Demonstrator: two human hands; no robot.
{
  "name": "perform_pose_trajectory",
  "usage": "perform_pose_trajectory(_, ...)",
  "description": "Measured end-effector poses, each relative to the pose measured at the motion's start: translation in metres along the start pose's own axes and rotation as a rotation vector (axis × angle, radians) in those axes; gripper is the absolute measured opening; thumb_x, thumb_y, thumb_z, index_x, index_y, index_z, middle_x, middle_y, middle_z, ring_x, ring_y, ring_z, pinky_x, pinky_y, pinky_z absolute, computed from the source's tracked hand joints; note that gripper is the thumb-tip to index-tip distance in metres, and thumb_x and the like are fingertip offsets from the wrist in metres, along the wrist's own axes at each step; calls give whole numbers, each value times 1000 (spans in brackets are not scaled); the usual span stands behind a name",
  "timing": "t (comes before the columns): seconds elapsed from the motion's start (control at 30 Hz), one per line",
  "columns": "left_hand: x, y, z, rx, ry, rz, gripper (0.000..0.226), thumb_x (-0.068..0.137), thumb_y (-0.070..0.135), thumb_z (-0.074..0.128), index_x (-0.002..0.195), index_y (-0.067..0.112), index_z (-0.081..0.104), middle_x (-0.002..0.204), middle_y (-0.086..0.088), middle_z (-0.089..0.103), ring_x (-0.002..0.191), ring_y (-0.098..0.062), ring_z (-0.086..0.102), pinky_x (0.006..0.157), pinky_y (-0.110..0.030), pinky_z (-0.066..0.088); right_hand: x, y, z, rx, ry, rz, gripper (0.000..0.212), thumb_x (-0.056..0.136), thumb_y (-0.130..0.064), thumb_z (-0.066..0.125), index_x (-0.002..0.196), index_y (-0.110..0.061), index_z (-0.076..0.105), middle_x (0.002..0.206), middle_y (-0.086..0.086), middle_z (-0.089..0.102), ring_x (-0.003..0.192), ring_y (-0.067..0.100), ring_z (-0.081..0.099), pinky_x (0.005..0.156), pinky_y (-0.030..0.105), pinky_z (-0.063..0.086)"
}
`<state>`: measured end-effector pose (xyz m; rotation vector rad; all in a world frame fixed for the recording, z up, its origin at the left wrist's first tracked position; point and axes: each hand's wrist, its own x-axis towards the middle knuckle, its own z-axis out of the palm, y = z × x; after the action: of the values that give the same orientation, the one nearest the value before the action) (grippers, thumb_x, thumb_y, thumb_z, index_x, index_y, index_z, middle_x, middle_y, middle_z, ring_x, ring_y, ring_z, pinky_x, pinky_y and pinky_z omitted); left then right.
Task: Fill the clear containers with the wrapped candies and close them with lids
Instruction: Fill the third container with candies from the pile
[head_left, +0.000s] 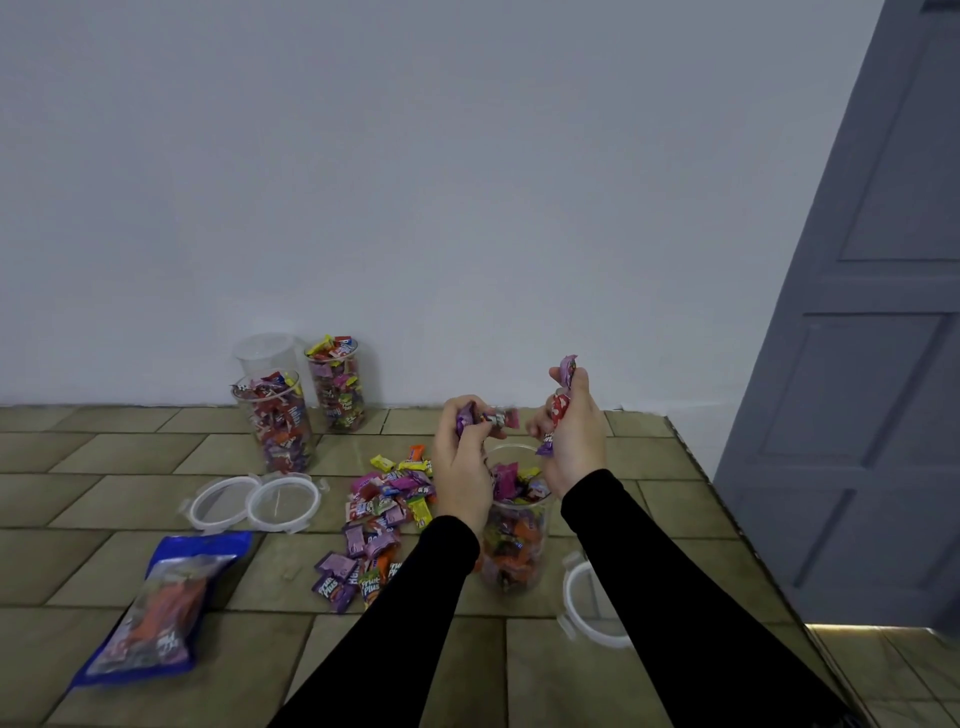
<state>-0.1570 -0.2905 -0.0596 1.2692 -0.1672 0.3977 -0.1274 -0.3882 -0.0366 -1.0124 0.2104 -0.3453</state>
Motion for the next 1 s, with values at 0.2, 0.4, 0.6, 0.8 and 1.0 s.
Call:
perform_pose_trajectory(0.2, 0, 3, 2, 9, -8, 63, 11, 84, 1, 46, 80, 2, 56, 76, -1, 62, 75, -15, 62, 72, -23, 48, 0, 2, 0, -25, 2, -5, 38, 100, -44, 38, 96, -17, 65, 64, -4, 33, 41, 9, 32, 53, 32, 29)
perform_pose_trajectory(0.4, 1, 1, 2, 92, -6, 47, 21, 96, 9, 48, 81, 7, 61, 76, -2, 60, 73, -12, 55, 68, -17, 44, 0, 1, 1, -3, -12, -13, 37, 101, -41, 37, 96, -16, 63, 62, -3, 32, 38, 9, 32, 49, 30, 30)
perform_pose_trajectory(0.6, 1, -2, 2, 116, -12, 17, 45, 96, 33, 46, 66, 3, 62, 87, -18, 71, 84, -16, 66, 76, -19, 49, 0, 2, 2, -9, -20, -1, 37, 100, -42, 40, 94, -15, 64, 61, -3, 32, 40, 10, 31, 51, 32, 28)
perform_pose_trajectory(0.8, 2, -2, 3, 126, 16, 32, 46, 102, 28, 41, 80, -2, 69, 83, -12, 73, 83, -27, 70, 79, -31, 54, -2, 1, 3, -19, -42, -25, 38, 101, -40, 38, 94, -13, 62, 65, -2, 35, 37, 10, 32, 49, 31, 29)
perform_pose_trajectory(1.0, -6, -6, -2, 63, 93, -64, 42, 104, 25, 33, 89, 4, 66, 100, -8, 72, 96, -21, 69, 76, -23, 52, -3, 1, 3, -48, -44, -37, 37, 102, -41, 37, 94, -15, 62, 68, -3, 37, 37, 7, 33, 49, 31, 27)
